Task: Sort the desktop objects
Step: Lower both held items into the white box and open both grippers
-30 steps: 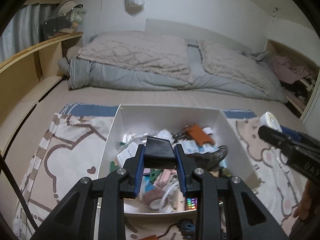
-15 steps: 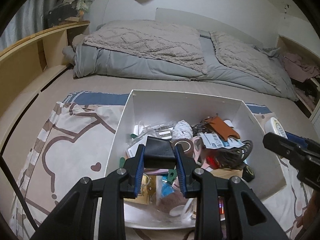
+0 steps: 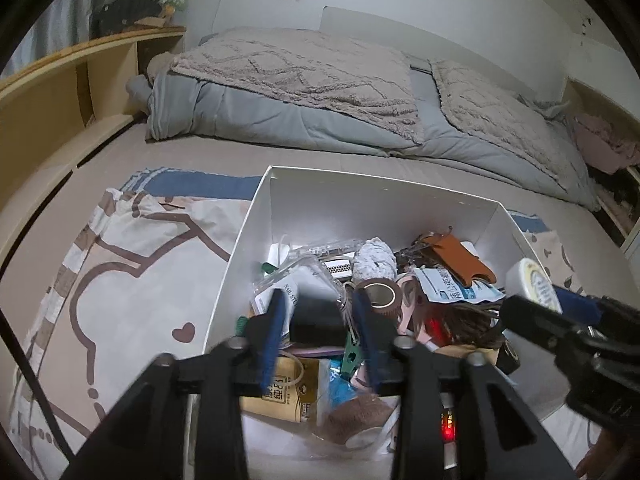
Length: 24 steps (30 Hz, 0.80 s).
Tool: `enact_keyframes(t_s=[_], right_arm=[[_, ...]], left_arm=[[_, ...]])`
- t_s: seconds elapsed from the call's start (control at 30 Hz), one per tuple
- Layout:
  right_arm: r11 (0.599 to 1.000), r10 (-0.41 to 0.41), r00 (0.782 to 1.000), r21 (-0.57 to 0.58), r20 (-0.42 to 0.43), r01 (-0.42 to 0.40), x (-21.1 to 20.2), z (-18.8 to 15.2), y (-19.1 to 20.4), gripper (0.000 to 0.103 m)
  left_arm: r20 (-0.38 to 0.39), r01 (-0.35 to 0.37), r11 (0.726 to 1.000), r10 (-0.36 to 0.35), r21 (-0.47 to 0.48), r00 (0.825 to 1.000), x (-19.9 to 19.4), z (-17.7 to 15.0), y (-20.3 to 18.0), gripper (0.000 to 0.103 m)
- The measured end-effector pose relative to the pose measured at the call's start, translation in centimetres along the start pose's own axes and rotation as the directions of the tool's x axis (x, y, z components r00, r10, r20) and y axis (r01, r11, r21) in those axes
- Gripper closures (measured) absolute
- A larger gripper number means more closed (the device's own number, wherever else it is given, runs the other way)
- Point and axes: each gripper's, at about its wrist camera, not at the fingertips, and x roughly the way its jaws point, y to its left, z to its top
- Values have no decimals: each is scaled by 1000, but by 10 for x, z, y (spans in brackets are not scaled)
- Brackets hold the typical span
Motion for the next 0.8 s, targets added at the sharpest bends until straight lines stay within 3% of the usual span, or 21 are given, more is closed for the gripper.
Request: enact_keyframes(t_s=[0.07,0.53,0.63,0.67,0.77,0.8], right_arm=[[1000,1,1000,-10,-8,-1,3,-1,1,49],[999,54,996,-5,-69,-54,26,-8,6,49],[999,51,996,10,-67,-51,26,-9,6,49],[998,56,997,14,-57,-56,25,-10,5,43],[998,54,998,28,-29,-54,20,-8,4,5],[998,50,999,32,-16,-50,18,-8,3,3]], left_arm=[[13,-3,1000,4,-4,1000,0,0,1,46],[73,-26,999,28,-25,997,-14,7,19,40],[77,-36,999,37,-19,996,-16,5,21,33],[79,-38,999,39,-18,996,-17,5,22,32],[79,-42,999,43,-16,996,-19,5,24,29],[80,-47,999,48,-14,996,-20,5,24,27]])
